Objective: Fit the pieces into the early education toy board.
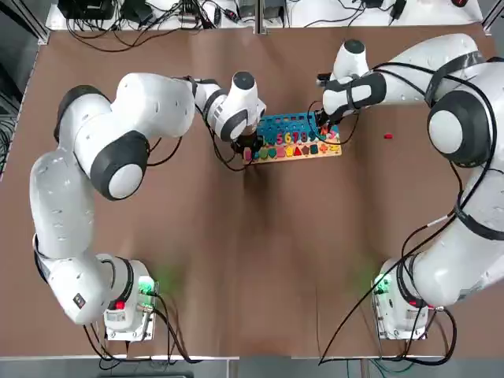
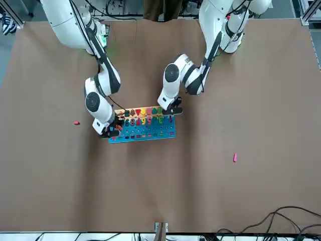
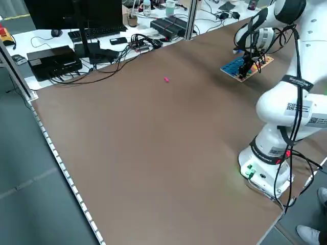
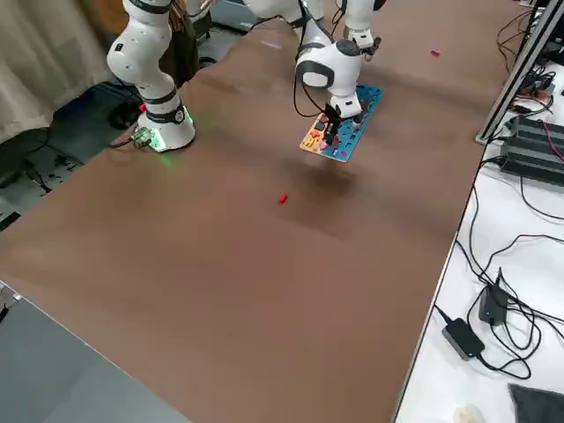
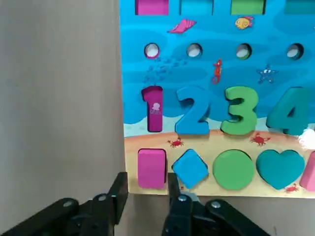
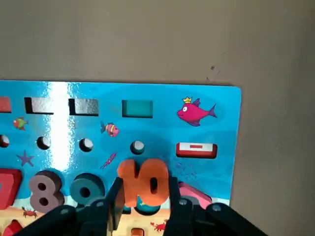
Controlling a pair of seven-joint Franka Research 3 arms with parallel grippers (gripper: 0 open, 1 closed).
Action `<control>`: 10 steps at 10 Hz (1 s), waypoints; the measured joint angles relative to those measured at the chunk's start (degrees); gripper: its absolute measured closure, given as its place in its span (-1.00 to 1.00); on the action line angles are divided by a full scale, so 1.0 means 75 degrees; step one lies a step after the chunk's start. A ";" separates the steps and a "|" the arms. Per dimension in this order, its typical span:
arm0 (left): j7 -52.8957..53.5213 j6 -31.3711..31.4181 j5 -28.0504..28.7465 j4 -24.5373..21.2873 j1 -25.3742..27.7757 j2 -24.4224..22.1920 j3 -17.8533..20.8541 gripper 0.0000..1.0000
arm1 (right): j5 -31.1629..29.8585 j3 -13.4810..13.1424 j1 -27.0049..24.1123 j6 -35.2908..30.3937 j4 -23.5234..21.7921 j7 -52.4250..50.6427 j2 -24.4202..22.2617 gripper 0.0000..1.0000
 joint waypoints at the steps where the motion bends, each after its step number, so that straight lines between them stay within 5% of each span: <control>1: 0.0000 -0.0046 0.0000 0.0000 -0.0001 -0.0005 -0.0002 0.19 | 0.0000 0.0001 0.0000 0.0000 0.0000 -0.0006 0.0000 0.20; 6: 0.0000 -0.0361 0.0000 0.0192 0.0109 -0.0402 0.0099 0.12 | -0.0003 0.0002 0.0008 0.0026 -0.0014 -0.0024 -0.0002 0.20; 10: 0.0652 -0.1134 0.0000 0.0382 0.1178 -0.0831 0.0165 0.07 | -0.0003 0.0002 0.0049 0.0246 -0.0157 -0.0025 -0.0059 0.20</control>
